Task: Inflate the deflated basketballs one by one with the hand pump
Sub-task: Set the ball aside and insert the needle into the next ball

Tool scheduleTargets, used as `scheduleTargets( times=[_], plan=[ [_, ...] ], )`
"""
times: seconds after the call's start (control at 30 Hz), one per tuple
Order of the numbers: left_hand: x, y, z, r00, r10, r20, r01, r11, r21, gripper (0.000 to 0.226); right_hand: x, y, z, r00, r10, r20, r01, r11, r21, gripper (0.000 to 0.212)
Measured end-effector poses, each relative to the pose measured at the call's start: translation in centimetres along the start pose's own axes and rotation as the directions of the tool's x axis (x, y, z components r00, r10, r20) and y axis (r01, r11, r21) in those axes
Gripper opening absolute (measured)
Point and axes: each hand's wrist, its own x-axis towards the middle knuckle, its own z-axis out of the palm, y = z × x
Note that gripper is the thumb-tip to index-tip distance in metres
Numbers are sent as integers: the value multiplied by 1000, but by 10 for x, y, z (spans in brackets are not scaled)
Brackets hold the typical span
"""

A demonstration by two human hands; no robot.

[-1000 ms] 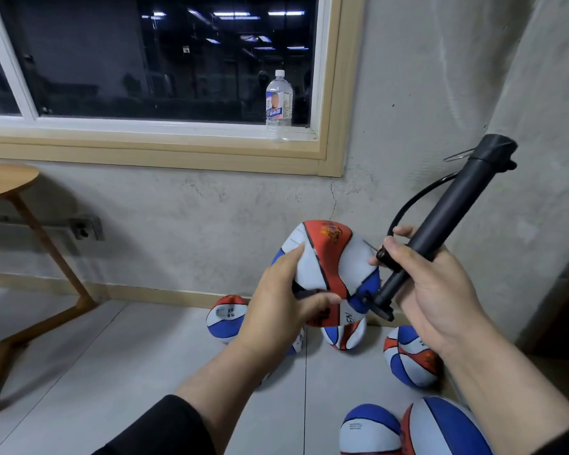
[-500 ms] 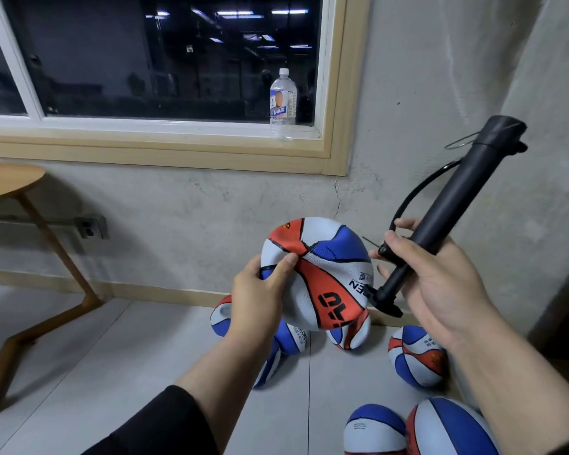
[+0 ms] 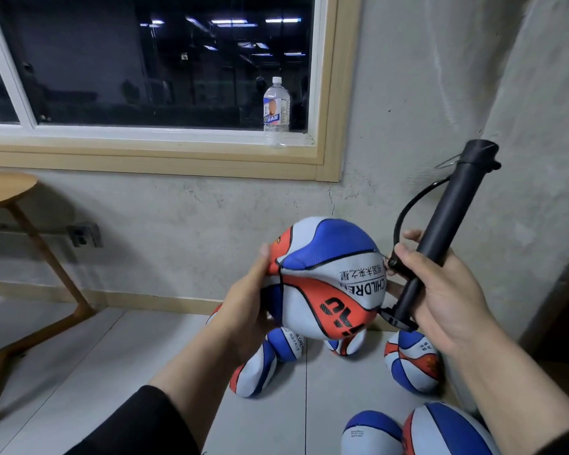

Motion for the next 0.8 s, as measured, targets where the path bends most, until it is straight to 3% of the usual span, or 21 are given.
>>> scheduleTargets(
  times=[0.07, 0.13, 0.23, 0.4, 0.63, 0.8],
  plan=[
    [-3, 1, -4, 996, -82, 23, 81, 995, 56, 51, -2, -1, 0, 999, -21, 35, 24, 997, -79, 26],
    [-5, -2, -9, 994, -95, 47, 94, 995, 18, 45, -4, -2, 1, 998, -29, 53, 36, 991, -128, 28],
    [-3, -8, -9, 1000, 19, 23, -16, 994, -110, 60, -3, -5, 4, 998, -51, 39, 56, 988, -143, 29],
    [3, -17, -2, 977, 212, 23, -207, 968, -138, 59, 0, -13, 9, 998, -59, 27, 60, 997, -50, 22],
    [2, -4, -3, 980, 150, 127, -163, 981, 101, 76, 0, -15, 2, 998, -55, -6, 54, 986, -157, 17],
    [-2, -7, 2, 1000, 26, -4, -24, 960, 280, 99, -2, -2, 4, 999, -12, 44, 26, 943, -332, 18]
  ],
)
